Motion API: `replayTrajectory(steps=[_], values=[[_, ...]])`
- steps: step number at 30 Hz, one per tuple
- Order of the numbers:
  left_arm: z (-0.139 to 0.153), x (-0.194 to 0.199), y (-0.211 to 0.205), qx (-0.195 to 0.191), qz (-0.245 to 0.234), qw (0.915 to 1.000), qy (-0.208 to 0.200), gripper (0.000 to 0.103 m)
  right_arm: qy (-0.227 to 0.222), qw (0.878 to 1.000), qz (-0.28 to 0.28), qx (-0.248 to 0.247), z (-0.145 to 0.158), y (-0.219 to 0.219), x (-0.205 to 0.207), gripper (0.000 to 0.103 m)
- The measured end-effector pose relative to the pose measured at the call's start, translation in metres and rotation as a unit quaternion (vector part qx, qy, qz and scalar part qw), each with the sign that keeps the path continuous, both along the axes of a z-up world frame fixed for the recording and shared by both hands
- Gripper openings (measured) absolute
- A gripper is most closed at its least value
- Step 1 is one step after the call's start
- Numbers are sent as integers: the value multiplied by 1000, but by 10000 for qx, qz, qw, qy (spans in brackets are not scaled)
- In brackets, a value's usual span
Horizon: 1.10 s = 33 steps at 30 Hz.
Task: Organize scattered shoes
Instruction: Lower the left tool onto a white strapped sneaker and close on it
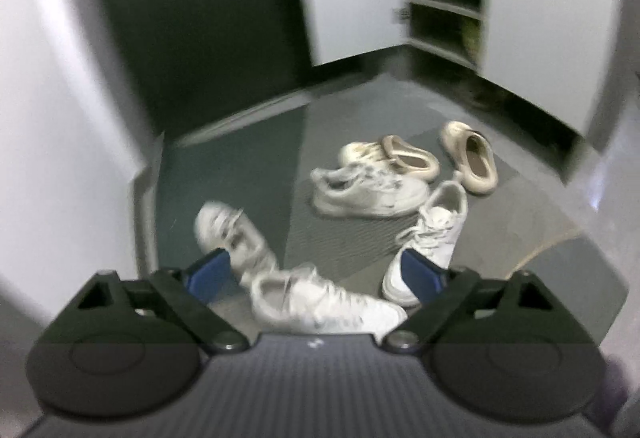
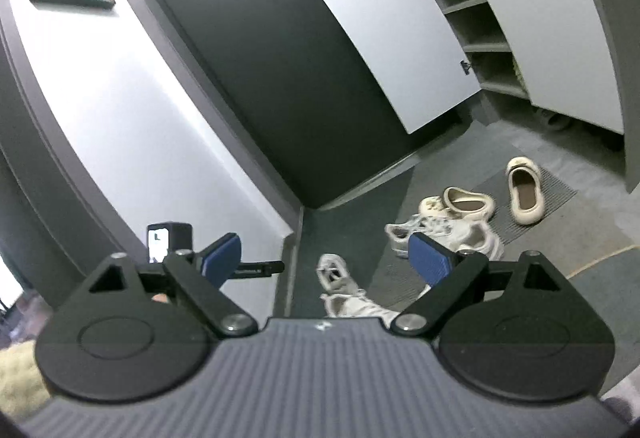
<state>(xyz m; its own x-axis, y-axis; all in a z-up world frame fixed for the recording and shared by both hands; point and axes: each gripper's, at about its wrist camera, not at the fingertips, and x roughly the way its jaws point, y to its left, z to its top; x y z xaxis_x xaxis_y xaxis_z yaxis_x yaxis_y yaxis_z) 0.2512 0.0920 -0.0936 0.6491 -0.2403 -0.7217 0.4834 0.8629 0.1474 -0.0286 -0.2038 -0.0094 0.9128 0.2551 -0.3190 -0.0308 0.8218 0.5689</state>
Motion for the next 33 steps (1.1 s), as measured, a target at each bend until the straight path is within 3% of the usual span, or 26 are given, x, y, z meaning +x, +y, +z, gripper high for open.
replayTrajectory(steps=[2, 7, 12, 17, 21, 25, 30, 33], values=[[-33, 23, 0, -150, -268, 9991, 294, 93, 210, 9997, 49, 66, -11, -7, 10, 92], [-113, 81, 0, -31, -436, 9948, 922, 90, 795, 9948, 455, 438, -39, -17, 35, 92], [-208, 151, 19, 63, -297, 9861, 1634, 80, 1263, 9895, 439, 544, -60, -15, 58, 92], [-265, 178, 27, 133, -610, 9746, 2149, 73, 1727, 9819, 422, 649, -80, -12, 80, 92], [-289, 198, 36, -364, -701, 9625, 2596, 75, 2079, 9746, 408, 728, -95, -10, 98, 92], [-298, 204, 38, -640, -781, 9552, 2782, 75, 2129, 9735, 408, 736, -95, -6, 99, 92], [-289, 191, 36, -760, -1038, 9534, 2729, 37, 2191, 9720, 407, 747, -94, -1, 101, 92], [-277, 180, 29, -702, -1220, 9550, 2610, 27, 2170, 9724, 440, 731, -92, 2, 98, 92]])
